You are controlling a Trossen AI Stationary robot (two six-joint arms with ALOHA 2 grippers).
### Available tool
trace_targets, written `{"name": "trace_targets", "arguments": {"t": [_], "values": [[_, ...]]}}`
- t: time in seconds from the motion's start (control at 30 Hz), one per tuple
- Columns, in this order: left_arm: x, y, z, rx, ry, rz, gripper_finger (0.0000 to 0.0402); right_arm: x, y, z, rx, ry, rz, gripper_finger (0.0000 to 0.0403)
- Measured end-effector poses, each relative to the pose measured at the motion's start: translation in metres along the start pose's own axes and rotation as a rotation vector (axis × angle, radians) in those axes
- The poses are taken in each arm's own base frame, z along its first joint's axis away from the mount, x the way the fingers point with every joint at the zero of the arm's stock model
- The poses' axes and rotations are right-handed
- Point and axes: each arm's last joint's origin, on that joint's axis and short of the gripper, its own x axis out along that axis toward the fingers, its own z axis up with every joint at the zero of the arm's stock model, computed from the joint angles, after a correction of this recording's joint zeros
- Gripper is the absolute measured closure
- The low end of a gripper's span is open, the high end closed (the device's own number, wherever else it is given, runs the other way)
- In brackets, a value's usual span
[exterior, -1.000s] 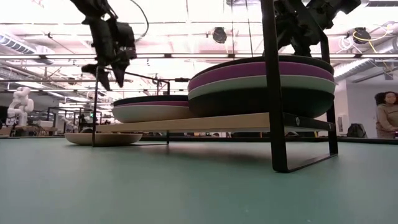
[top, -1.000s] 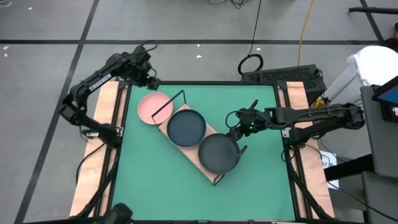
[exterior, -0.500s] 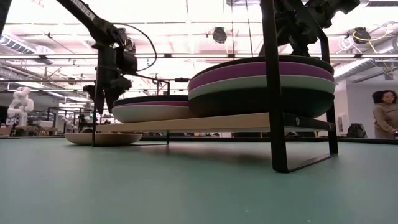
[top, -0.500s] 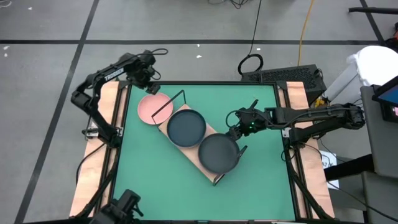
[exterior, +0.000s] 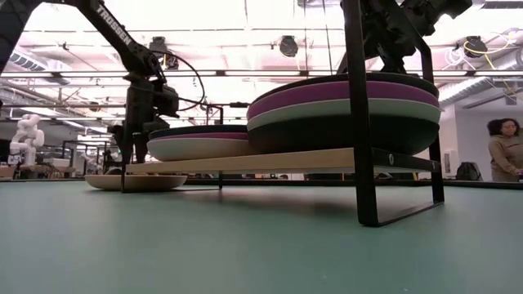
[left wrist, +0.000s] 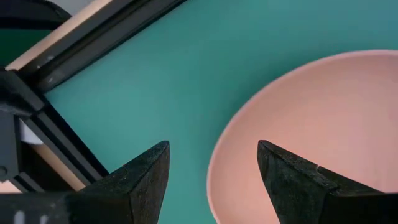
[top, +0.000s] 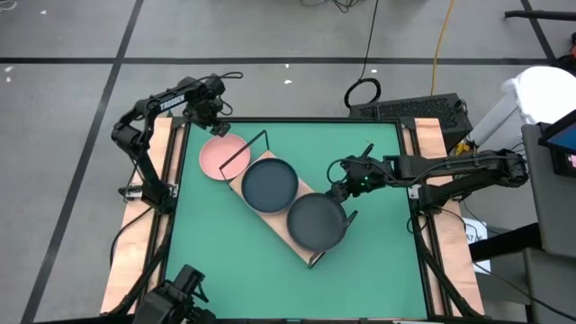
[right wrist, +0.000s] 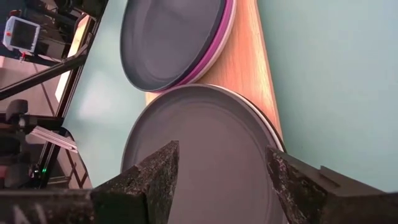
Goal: Place and stack plates onto a shelf
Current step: Stack the light pink plate on the dark blue plate on the shelf
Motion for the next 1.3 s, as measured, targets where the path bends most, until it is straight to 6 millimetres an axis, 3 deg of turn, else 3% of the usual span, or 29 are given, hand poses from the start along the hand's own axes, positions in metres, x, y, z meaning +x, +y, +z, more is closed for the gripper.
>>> {"name": "trace_targets", "arguments": {"t": [0.33, 0.63, 1.03, 1.3], "values": [[0.022, 0.0, 0.007, 0.03, 0.049, -0.002, 0.0156, 0.0, 0.0, 0.0, -0.001, 0.0, 0.0, 0.0183], [0.041, -0.004, 0.002, 0.063, 0.091, 0.026, 0.0164, 0.0, 0.001, 0.001, 0.004, -0.007, 0.014, 0.0183], [0.043, -0.006, 0.005, 0.119, 0.073, 0.027, 0.0284, 0.0, 0.002, 0.001, -0.004, -0.009, 0.018, 0.0183], [0.054, -0.015, 0.002, 0.175, 0.11, 0.032, 0.0337, 0.0, 0.002, 0.001, -0.001, -0.011, 0.022, 0.0183]]}}
